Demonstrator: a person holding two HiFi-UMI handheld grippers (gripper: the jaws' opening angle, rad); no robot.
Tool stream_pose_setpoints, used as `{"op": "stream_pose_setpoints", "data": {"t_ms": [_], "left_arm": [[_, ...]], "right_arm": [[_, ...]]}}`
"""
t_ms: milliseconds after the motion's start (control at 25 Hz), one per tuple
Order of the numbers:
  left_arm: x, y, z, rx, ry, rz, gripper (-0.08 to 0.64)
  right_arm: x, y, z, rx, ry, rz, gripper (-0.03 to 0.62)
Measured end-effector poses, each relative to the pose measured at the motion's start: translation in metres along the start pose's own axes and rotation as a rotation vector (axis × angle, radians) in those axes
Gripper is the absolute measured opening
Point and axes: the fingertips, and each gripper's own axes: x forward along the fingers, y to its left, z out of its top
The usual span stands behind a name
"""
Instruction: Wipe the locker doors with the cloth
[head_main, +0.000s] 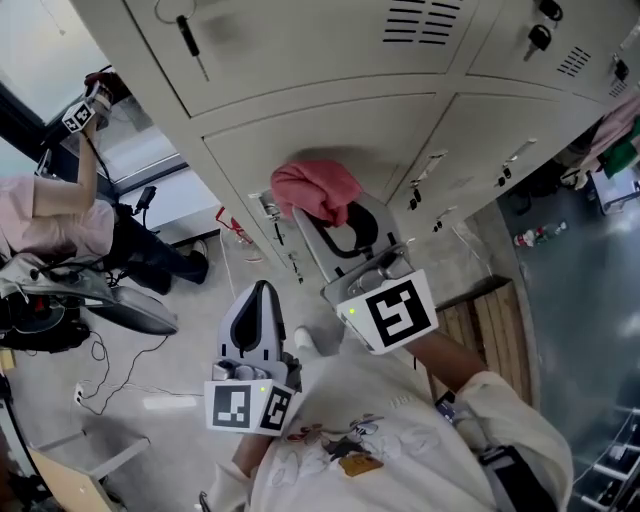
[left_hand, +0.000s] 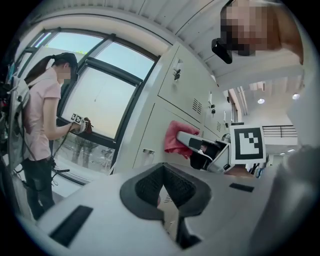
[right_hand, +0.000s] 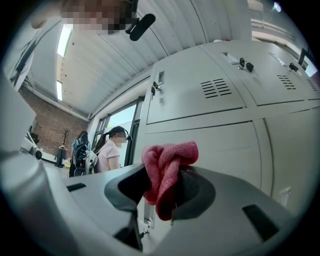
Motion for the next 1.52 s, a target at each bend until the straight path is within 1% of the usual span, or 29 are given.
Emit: {"op": "stream_pose_setpoints", "data": {"t_ms": [280, 400, 680, 840, 1160, 1280, 1440, 1520], "left_arm": [[-0.029, 0.029, 0.005, -0.016, -0.014, 0.090, 0.005], [-0.033, 0.034, 0.005, -0.021, -0.018, 0.109, 0.005], [-0.036, 0.036, 0.008, -0.023, -0.029, 0.126, 0.005], [-0.030, 0.034, 0.007, -0.021, -0.023, 0.119, 0.005], [-0.007, 0.020, 0.004, -0.017, -0.003, 0.070, 0.005], [0.000, 0.015, 0.003, -0.019, 0.001, 0.058, 0.005], [0.010, 0.007, 0.000, -0.015, 0.010, 0.033, 0.005], [0.015, 0.002, 0.000, -0.012, 0.012, 0.019, 0.005]], "right_arm": [[0.031, 0.049, -0.018, -0.019, 0.043, 0.082, 0.138], [0.041, 0.054, -0.023, -0.016, 0.048, 0.084, 0.137], [0.052, 0.049, -0.028, -0.070, 0.059, 0.071, 0.137], [0.051, 0.044, -0.027, -0.075, 0.066, 0.060, 0.137], [0.039, 0.017, -0.030, -0.107, 0.083, 0.028, 0.138], [0.032, 0.004, -0.031, -0.107, 0.078, 0.011, 0.138], [0.020, -0.018, -0.034, -0.107, 0.096, -0.023, 0.140], [0.016, -0.030, -0.032, -0.110, 0.085, -0.035, 0.141]]}}
